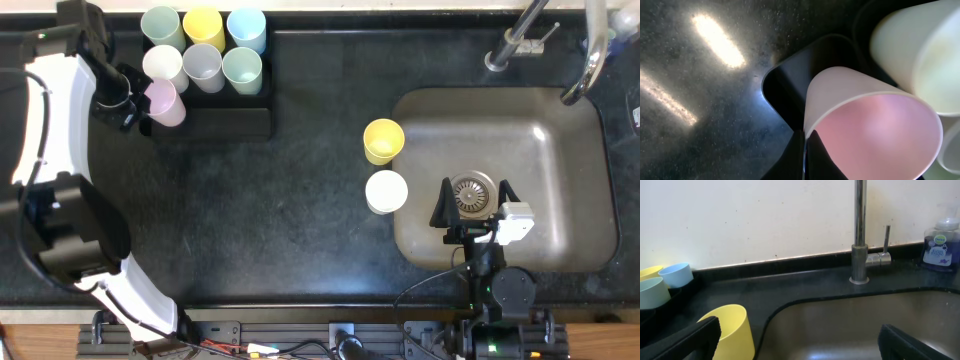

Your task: Store Cups

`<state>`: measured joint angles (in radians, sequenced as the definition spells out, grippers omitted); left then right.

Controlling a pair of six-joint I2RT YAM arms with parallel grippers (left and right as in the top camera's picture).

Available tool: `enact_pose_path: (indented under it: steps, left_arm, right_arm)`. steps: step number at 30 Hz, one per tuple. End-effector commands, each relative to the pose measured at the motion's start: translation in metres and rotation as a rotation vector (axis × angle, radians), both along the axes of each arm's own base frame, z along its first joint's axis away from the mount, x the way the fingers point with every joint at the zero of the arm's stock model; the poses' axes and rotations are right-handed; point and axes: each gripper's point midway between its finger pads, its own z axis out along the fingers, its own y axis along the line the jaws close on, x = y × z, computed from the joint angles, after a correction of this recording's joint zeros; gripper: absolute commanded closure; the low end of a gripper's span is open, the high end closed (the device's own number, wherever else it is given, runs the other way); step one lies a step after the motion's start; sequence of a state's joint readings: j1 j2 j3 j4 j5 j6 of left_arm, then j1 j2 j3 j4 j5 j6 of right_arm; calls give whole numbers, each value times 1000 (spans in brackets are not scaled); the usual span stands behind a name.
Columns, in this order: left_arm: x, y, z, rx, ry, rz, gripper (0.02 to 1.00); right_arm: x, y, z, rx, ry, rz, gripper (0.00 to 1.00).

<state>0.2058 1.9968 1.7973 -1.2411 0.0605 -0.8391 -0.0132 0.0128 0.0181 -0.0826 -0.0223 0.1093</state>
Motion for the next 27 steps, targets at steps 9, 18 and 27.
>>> enact_pose_path:
  steps: [9, 18, 27]
  left_arm:
    - [3, 5, -19, -15, 39, 20, 465]
    - [4, 0, -14, -17, 26, 9, 20]
    - [19, -105, 72, 31, -235, -256, 20]
  right_arm:
    - [0, 0, -3, 7, 0, 3, 3]
    - [0, 0, -3, 7, 0, 3, 3]
    - [0, 0, -3, 7, 0, 3, 3]
